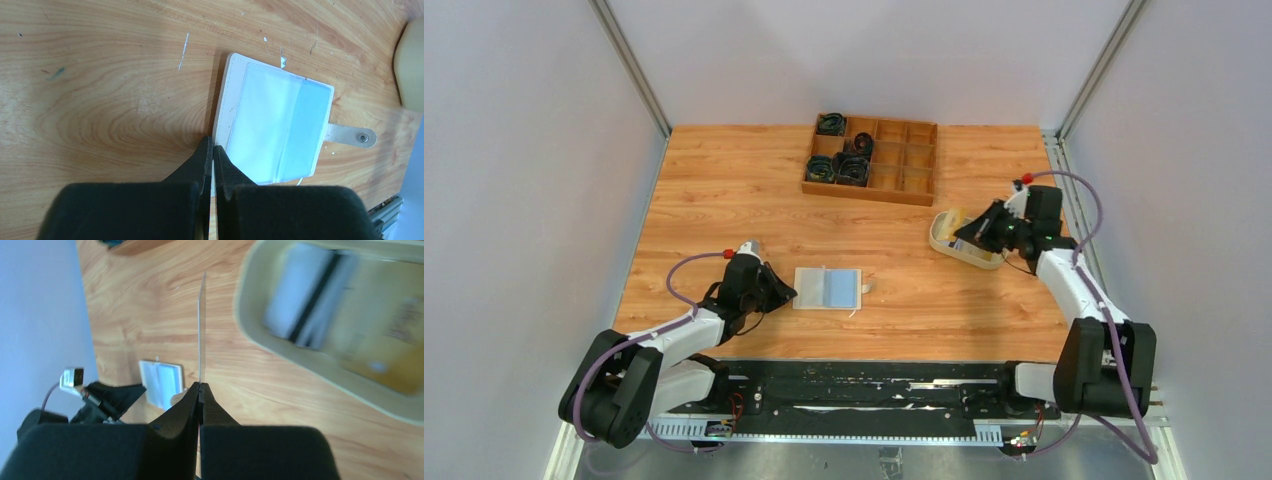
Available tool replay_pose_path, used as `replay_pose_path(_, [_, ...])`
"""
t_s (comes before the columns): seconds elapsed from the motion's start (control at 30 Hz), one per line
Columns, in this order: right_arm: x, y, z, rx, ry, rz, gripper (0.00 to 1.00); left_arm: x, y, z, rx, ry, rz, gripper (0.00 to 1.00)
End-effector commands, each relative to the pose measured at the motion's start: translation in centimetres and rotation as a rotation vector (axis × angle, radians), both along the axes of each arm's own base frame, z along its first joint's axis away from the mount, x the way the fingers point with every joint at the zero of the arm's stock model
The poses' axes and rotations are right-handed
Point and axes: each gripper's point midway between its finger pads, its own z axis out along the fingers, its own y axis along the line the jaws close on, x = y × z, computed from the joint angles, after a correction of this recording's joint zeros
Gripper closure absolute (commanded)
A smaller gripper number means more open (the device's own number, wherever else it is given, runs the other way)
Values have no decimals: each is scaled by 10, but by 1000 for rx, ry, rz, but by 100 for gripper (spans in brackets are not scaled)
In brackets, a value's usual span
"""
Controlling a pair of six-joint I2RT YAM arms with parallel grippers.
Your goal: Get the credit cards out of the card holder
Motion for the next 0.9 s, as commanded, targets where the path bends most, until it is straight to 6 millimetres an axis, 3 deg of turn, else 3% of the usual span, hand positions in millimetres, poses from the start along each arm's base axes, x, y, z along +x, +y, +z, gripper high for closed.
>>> replay_pose_path(0.0, [-24,-53,-30,-40,148,-116,100,-14,9,-17,66,55,-13,100])
replay_pose_path(0.13, [-31,-84,-45,-16,184,-208,100,-14,9,-17,71,56,-14,100])
replay_pose_path(0.27, [-37,-100,-58,-6,215,-252,100,-14,9,-18,70,59,-13,100])
replay_pose_path(0.5, [-35,-115,-77,52,260,-291,100,-12,9,-18,72,63,-14,100])
replay_pose_path(0.87, [-15,-123,-83,160,288,-345,100,-8,7,-16,76,67,-14,100])
